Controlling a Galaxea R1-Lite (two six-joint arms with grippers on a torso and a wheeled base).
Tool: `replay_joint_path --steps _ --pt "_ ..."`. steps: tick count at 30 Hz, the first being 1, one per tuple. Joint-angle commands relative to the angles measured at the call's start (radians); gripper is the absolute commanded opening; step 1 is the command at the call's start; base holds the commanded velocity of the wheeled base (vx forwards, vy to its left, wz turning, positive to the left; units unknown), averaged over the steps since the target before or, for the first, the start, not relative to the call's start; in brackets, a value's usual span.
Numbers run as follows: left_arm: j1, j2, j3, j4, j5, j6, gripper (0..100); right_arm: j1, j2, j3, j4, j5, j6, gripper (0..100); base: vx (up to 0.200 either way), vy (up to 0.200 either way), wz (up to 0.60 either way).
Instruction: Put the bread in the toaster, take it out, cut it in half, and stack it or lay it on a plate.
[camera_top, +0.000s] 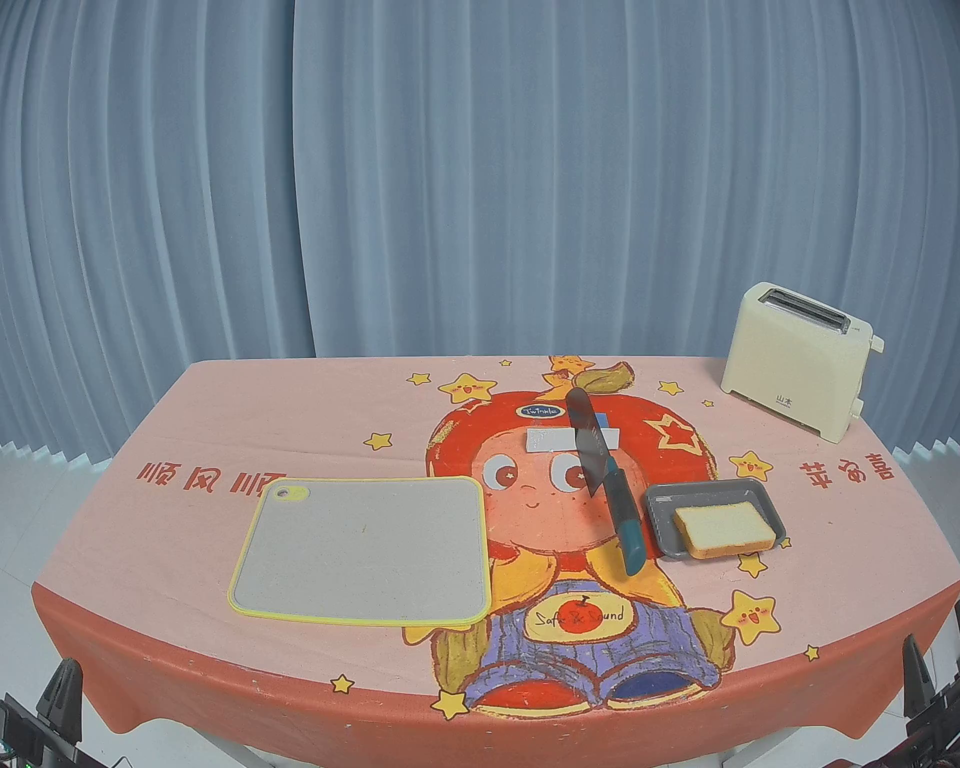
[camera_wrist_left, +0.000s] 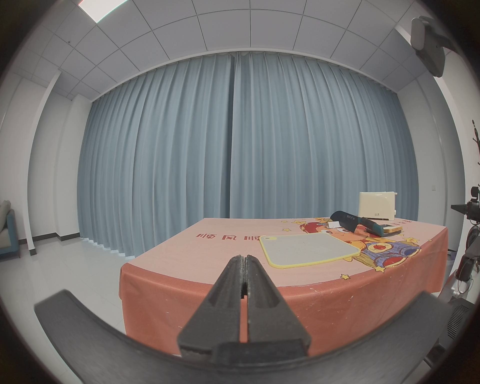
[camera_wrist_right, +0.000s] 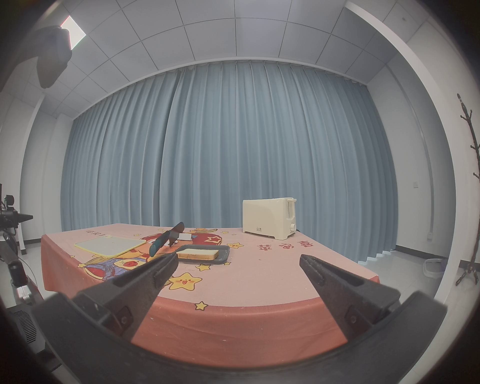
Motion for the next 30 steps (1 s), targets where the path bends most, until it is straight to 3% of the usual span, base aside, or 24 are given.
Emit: replay_joint_path --steps 1,20,25,30 --pt "0.000 -0.001 0.018 0.001 0.000 0.000 0 0.000 -0.016 0.017 0.000 0.000 0.000 100 0.000 0.000 0.00" --pt "0.000 -0.001 0.018 0.001 0.002 -0.002 0 -0.001 -0.016 0.017 -0.002 -0.009 -0.005 100 0.000 0.000 0.00" --pt "0.000 -0.001 0.018 0.001 -0.001 0.000 0 -0.001 -0.016 0.017 -0.140 -0.009 -0.022 100 0.000 0.000 0.00" --pt "0.000 -0.001 0.018 0.001 -0.001 0.000 0 0.000 -0.016 0.017 -0.141 -0.012 -0.035 100 0.000 0.000 0.00"
